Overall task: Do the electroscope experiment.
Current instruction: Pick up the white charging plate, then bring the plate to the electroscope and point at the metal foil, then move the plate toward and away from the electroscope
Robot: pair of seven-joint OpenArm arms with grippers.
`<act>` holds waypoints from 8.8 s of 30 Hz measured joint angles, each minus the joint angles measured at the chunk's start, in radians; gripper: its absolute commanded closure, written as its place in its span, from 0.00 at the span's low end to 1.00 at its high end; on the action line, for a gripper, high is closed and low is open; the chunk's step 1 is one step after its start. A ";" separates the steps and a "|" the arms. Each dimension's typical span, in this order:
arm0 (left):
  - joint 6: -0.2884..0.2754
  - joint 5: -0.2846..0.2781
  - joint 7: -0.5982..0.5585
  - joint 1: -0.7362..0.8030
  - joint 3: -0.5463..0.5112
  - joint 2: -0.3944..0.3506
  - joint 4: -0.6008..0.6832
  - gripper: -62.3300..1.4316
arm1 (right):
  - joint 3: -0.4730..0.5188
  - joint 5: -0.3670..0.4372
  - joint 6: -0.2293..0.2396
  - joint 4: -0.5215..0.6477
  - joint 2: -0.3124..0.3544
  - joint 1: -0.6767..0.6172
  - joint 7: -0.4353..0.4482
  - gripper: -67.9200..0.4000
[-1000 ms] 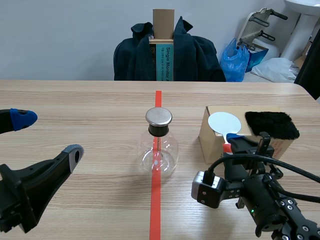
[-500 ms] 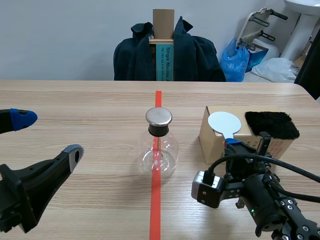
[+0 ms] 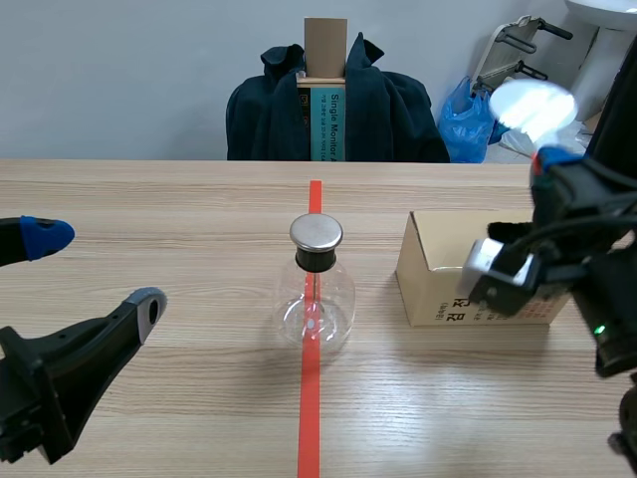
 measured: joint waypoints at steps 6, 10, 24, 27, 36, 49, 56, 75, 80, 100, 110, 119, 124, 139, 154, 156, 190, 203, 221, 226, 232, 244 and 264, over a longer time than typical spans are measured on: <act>0.000 -0.001 0.036 0.000 0.000 0.000 0.000 0.21 | 0.105 0.099 0.008 0.219 0.082 0.000 0.000 0.98; -0.015 0.004 0.163 -0.040 0.006 0.000 -0.018 0.79 | 0.192 0.191 0.008 0.346 0.124 0.000 0.000 0.98; -0.167 0.084 -0.025 -0.572 0.178 0.003 -0.627 0.93 | 0.365 0.372 0.008 0.515 0.156 0.000 0.000 0.98; -0.184 0.164 -0.097 -0.661 0.238 0.011 -0.751 0.93 | 0.384 0.390 0.008 0.539 0.156 0.000 0.000 0.98; -0.226 0.341 -0.241 -0.799 0.391 0.126 -0.960 0.93 | 0.387 0.391 0.008 0.546 0.156 0.000 0.000 0.98; -0.225 0.444 -0.277 -0.815 0.425 0.207 -0.995 0.93 | 0.387 0.480 0.008 0.546 0.156 0.000 0.117 0.98; -0.211 0.476 -0.278 -0.815 0.425 0.224 -0.995 0.93 | 0.386 0.573 0.079 0.546 0.156 0.018 0.336 0.98; -0.190 0.476 -0.277 -0.815 0.425 0.224 -0.995 0.93 | -0.174 0.505 0.143 0.492 0.156 0.022 0.388 0.98; -0.190 0.476 -0.277 -0.815 0.425 0.224 -0.995 0.93 | -0.295 0.390 0.144 0.378 0.156 0.022 0.302 0.98; -0.190 0.476 -0.277 -0.815 0.425 0.224 -0.995 0.93 | -0.333 0.307 0.144 -0.005 0.145 0.022 0.241 0.98; -0.190 0.476 -0.278 -0.815 0.425 0.224 -0.995 0.93 | -0.333 0.301 0.143 -0.095 0.100 0.060 0.248 0.98; -0.190 0.476 -0.277 -0.815 0.425 0.224 -0.995 0.93 | -0.333 0.301 0.143 -0.095 0.084 0.093 0.289 0.98; -0.188 0.476 -0.277 -0.815 0.425 0.224 -0.995 0.93 | -0.333 0.301 0.143 -0.094 0.084 0.093 0.400 0.98; -0.188 0.476 -0.278 -0.815 0.425 0.224 -0.995 0.93 | -0.333 0.300 0.146 -0.094 0.069 0.093 0.537 0.98; -0.188 0.476 -0.277 -0.815 0.425 0.224 -0.995 0.93 | -0.333 0.270 0.195 -0.094 0.064 0.091 0.541 0.98; -0.188 0.476 -0.277 -0.815 0.425 0.224 -0.995 0.93 | -0.333 0.270 0.195 -0.094 0.064 0.091 0.541 0.98; -0.188 0.476 -0.277 -0.815 0.425 0.224 -0.995 0.93 | -0.333 0.271 0.195 -0.094 0.064 0.091 0.175 0.98; -0.188 0.476 -0.277 -0.815 0.425 0.224 -0.995 0.93 | -0.333 0.250 0.195 -0.094 0.064 0.091 0.310 0.98; -0.188 0.476 -0.277 -0.815 0.425 0.224 -0.995 0.93 | -0.333 0.211 0.195 -0.094 0.064 0.091 0.526 0.98; -0.188 0.476 -0.277 -0.815 0.425 0.224 -0.995 0.93 | -0.333 0.206 0.195 -0.094 0.064 0.091 0.526 0.98; -0.188 0.476 -0.271 -0.815 0.425 0.224 -0.995 0.93 | -0.333 0.199 0.195 -0.094 0.064 0.091 0.526 0.98; -0.188 0.476 -0.270 -0.815 0.425 0.224 -0.995 0.93 | -0.333 0.219 0.195 -0.094 0.064 0.091 0.427 0.98; -0.188 0.476 -0.270 -0.815 0.425 0.224 -0.995 0.93 | -0.217 0.325 0.195 -0.094 0.064 0.090 0.240 0.98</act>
